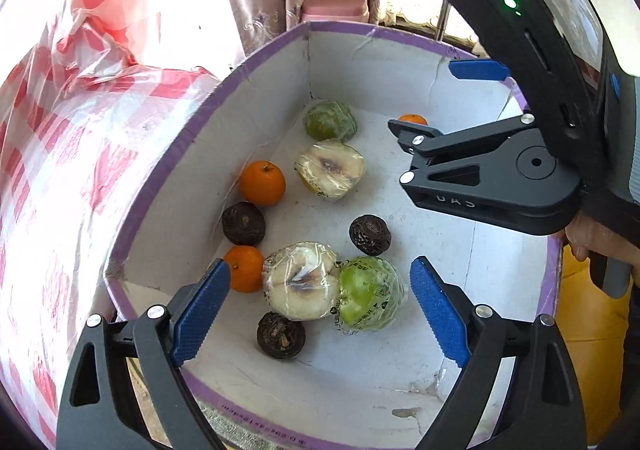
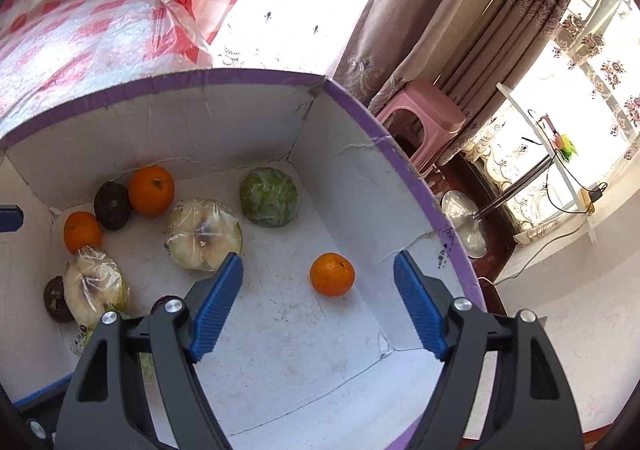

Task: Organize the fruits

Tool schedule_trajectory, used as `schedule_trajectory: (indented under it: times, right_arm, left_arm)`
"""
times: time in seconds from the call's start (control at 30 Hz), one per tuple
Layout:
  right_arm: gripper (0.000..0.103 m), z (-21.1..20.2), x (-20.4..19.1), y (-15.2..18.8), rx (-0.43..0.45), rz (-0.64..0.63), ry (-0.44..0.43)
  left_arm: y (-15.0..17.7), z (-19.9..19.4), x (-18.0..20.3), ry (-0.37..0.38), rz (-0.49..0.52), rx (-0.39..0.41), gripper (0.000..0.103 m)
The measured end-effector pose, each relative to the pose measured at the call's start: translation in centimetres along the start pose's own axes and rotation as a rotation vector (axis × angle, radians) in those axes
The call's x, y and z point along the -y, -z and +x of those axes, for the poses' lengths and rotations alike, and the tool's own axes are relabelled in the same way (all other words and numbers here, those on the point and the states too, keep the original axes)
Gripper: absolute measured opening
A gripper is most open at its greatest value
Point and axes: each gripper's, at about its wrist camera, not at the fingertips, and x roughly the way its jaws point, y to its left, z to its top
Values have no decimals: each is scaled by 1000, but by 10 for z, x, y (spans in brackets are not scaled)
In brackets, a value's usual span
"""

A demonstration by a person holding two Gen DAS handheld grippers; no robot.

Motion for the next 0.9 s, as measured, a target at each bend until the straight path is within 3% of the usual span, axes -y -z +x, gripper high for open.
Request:
schedule_trajectory:
  times: [0.23,0.27,0.33,0.4,0.5,0.9]
  right_arm:
    - [81,-49,3,15,82,121,31]
    - [81,-55,4,19,87,142,28]
    - [81,-66,5,24,93,173,15]
    - [81,-74,4,28,98,177,11]
    - [81,-79,3,30,100,185,7]
    - [81,-79,9,32,105,230,-9]
  left_arm:
    - [28,-44,-30,35,-184,122,88]
    - [31,-49,-31,37,-192,138,89]
    - [35,-55,-31,57,-195,164,98]
    - [36,-61,-31,72,-204,182,98]
    - [37,-62,-33,98,-221,180,98]
    - [36,-54,-32,59,-226,149,99]
